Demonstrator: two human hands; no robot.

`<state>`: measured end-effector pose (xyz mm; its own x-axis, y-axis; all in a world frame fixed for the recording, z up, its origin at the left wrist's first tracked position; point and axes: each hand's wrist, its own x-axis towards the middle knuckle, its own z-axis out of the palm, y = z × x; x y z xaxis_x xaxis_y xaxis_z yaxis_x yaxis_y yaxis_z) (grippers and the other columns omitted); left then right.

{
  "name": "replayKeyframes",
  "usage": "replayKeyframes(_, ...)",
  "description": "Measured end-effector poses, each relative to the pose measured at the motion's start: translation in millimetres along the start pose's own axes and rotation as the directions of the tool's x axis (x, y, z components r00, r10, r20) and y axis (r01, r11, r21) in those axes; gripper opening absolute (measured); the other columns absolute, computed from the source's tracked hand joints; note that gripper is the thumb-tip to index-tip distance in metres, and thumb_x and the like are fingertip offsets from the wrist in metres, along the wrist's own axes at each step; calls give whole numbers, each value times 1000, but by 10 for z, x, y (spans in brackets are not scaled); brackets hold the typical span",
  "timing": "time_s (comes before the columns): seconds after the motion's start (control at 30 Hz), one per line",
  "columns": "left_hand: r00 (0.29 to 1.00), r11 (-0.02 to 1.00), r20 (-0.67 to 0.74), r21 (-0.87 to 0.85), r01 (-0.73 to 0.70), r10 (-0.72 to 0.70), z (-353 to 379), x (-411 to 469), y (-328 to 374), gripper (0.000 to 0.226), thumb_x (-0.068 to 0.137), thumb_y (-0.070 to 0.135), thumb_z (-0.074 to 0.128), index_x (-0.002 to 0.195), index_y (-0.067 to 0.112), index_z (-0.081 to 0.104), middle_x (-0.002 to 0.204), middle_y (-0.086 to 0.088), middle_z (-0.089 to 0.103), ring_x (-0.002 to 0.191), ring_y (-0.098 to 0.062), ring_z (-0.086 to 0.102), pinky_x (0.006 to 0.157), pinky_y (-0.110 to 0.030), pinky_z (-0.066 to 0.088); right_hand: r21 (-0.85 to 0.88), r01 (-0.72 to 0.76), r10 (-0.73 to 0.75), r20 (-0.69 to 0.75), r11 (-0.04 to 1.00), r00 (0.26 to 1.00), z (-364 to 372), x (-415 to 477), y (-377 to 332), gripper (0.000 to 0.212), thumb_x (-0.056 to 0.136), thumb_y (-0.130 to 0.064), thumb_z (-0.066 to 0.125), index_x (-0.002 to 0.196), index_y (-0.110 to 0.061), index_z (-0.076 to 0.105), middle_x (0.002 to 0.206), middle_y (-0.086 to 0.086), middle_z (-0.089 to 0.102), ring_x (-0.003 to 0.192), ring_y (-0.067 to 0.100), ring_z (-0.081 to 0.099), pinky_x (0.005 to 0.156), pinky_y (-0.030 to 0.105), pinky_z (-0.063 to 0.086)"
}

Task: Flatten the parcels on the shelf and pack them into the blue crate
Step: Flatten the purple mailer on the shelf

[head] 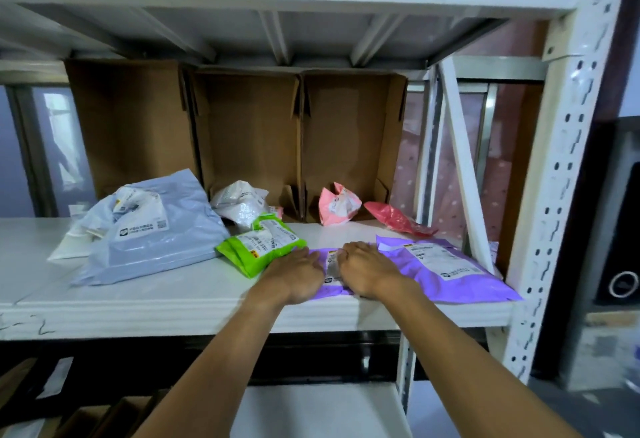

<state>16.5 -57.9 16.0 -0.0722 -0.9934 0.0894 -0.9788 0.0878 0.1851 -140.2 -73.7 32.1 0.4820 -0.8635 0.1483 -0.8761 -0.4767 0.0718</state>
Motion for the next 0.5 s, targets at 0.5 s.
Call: replayKeyframes(0.5, 944, 939, -311, -281, -200, 108, -105, -505, 132, 59, 82, 78, 51, 130, 45, 58, 129, 17, 64, 120, -14, 58, 97, -29, 45, 327, -286, 345, -141, 901, 928, -130, -390, 80, 57, 103, -50, 28, 127, -5, 53, 133, 22, 57, 123, 37, 52, 103, 45, 39)
